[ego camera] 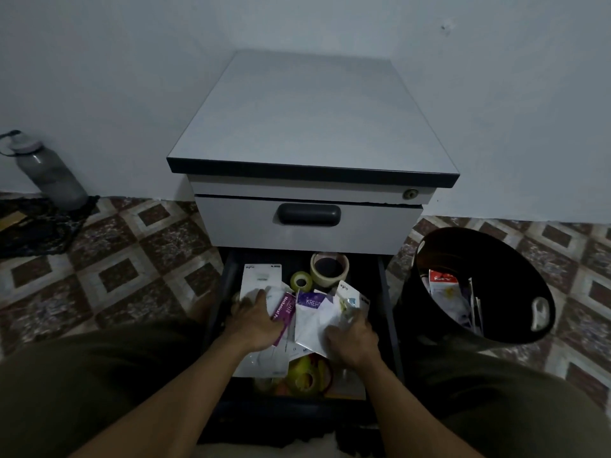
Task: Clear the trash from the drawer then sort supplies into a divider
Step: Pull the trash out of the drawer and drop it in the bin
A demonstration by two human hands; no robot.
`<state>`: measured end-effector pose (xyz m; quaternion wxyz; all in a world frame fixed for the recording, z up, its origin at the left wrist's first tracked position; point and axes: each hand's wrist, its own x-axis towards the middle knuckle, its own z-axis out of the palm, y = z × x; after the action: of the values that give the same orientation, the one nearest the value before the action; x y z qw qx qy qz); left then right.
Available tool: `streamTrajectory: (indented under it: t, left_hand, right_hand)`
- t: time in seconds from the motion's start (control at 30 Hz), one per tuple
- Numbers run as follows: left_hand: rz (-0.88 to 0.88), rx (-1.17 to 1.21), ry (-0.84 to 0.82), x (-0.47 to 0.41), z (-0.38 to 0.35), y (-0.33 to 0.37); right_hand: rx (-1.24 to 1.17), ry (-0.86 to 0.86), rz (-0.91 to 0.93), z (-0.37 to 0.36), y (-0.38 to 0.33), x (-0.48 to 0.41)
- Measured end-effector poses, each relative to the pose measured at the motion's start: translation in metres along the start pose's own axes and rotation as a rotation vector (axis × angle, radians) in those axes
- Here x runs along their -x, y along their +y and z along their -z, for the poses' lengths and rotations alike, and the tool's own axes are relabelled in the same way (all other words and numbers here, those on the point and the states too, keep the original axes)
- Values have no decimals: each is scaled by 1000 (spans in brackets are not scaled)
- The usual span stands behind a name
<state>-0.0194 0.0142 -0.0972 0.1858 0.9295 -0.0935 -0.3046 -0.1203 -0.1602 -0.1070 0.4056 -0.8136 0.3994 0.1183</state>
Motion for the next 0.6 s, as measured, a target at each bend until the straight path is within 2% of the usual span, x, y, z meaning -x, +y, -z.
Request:
streamTrajectory:
  t: [0.17,0.33,0.6]
  left_hand:
    - [-62,86,47,5,1,0]
    - [-57,122,-7,4,8,0]
    - [-128,400,16,5,8,9]
  right_hand:
    - [-29,62,15,9,0,-1]
    - [-44,42,34,6,2,-2]
    - [-139,71,30,10,1,0]
